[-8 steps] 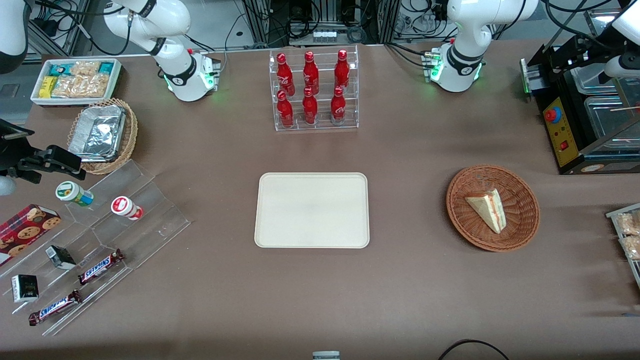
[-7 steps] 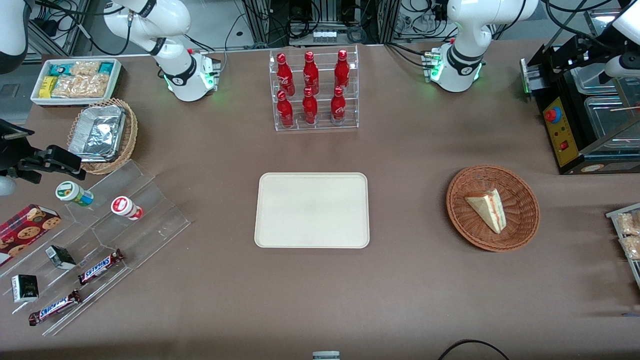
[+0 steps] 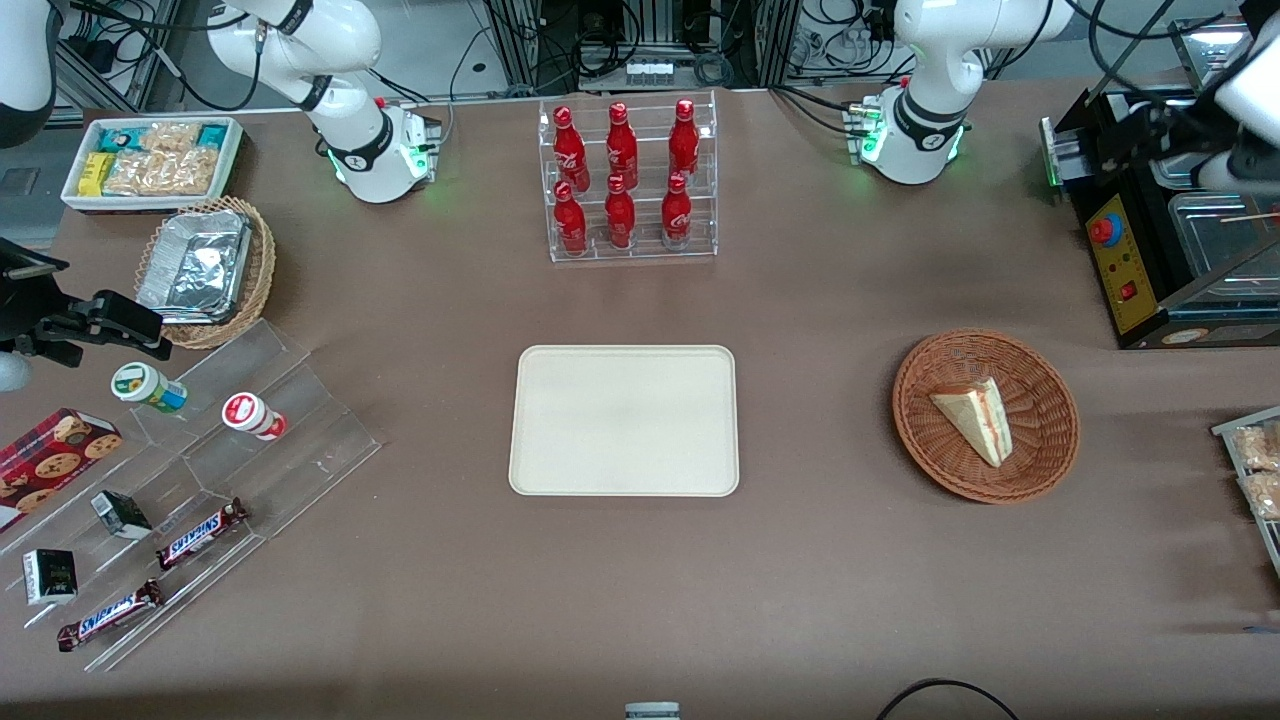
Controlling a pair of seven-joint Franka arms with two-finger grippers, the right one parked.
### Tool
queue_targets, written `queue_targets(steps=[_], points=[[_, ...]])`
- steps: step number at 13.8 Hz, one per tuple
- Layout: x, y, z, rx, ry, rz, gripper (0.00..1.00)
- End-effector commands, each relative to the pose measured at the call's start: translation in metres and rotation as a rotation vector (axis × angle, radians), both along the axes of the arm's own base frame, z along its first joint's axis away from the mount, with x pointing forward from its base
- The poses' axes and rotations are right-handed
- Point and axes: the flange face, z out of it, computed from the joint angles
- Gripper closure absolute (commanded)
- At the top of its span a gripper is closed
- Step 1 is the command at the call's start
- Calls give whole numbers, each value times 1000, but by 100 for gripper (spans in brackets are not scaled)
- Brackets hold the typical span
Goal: Place sandwich from basket to tray
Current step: 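Move the left gripper from rest toward the wicker basket, then lower the open left gripper over the wrapped sandwich in the basket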
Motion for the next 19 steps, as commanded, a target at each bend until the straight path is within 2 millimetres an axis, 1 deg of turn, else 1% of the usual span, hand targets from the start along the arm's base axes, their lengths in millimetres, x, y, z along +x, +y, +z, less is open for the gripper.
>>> queue_targets(steps=[1, 2, 4, 5, 6, 7, 9, 10, 11, 13, 15, 17, 19], points=[[31, 2, -41, 22, 26, 65, 0], [38, 7, -57, 25, 17, 103, 0], [49, 10, -93, 37, 13, 180, 0], [53, 10, -114, 44, 13, 218, 0], [56, 9, -130, 51, 8, 275, 0], [57, 7, -147, 58, 3, 326, 0], [62, 4, -173, 70, -11, 457, 0], [63, 0, -187, 83, -12, 520, 0], [63, -5, -205, 96, -14, 589, 0], [59, -12, -237, 100, -44, 647, 0], [49, -11, -266, 95, -57, 655, 0], [43, -10, -288, 91, -80, 689, 0], [42, -10, -302, 86, -95, 692, 0]])
